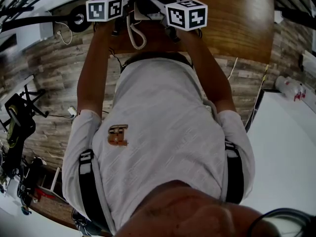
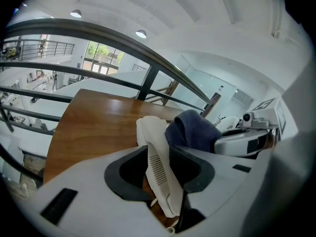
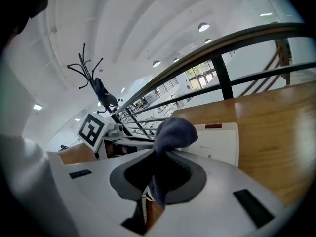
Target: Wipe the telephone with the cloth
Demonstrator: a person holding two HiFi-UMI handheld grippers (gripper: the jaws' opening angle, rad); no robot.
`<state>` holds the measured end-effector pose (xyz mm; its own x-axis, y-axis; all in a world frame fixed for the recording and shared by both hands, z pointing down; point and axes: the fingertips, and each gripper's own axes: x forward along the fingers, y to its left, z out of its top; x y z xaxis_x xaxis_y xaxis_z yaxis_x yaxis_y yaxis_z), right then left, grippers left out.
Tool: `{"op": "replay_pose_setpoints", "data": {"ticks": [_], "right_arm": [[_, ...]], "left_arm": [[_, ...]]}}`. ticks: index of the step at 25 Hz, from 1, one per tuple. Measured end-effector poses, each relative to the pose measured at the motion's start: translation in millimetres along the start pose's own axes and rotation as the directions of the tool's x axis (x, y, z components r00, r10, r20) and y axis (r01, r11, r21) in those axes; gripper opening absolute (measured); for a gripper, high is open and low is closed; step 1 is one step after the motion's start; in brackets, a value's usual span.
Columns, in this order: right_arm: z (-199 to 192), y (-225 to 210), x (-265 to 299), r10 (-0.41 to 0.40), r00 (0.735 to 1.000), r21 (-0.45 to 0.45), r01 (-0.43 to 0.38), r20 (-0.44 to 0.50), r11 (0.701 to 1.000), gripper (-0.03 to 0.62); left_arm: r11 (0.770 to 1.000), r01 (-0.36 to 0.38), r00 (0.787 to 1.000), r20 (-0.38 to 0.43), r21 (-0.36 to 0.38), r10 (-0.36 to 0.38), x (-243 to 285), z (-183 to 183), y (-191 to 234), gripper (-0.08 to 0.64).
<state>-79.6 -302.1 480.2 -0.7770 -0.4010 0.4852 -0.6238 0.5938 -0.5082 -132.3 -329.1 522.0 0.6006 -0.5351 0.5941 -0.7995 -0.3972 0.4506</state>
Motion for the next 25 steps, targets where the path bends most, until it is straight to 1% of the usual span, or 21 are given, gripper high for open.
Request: {"op": "replay_pose_setpoints", "data": {"ticks": [2, 5, 11, 14, 22, 25], "right_arm": [[-6, -7, 5, -0.013, 1.000, 0.023, 0.014, -0.013, 1.000, 0.060], [-15, -22, 9, -0.062, 0.998, 0.033, 0.063, -0.032, 0.997, 0.060], [-28, -57, -1, -0.181, 0.980, 0.008, 0.182, -0.078, 0.983, 0.060], [-35, -75, -11, -0.227, 0.970, -0.001, 0.228, -0.084, 0.974, 0.060], [-42, -105, -52, -0.313, 0.947, -0.005, 0.313, -0.073, 0.950, 0.060], [-41, -104, -66, -0.321, 0.946, -0.004, 0.321, -0.056, 0.947, 0.060]], "left_arm": [[1.000, 0.000, 1.000, 0.001, 0.001, 0.000, 1, 0, -1, 0.144], [1.000, 0.000, 1.000, 0.003, 0.002, 0.000, 2, -1, -1, 0.144], [1.000, -0.003, 1.000, 0.004, 0.000, 0.003, 1, 1, -1, 0.146], [1.000, -0.004, 1.000, 0.004, -0.002, 0.004, 2, 0, 0, 0.146], [1.000, -0.003, 1.000, 0.006, 0.001, 0.003, 2, -2, -1, 0.146], [1.000, -0.001, 1.000, 0.006, 0.001, 0.001, 2, -2, 0, 0.146]]}}
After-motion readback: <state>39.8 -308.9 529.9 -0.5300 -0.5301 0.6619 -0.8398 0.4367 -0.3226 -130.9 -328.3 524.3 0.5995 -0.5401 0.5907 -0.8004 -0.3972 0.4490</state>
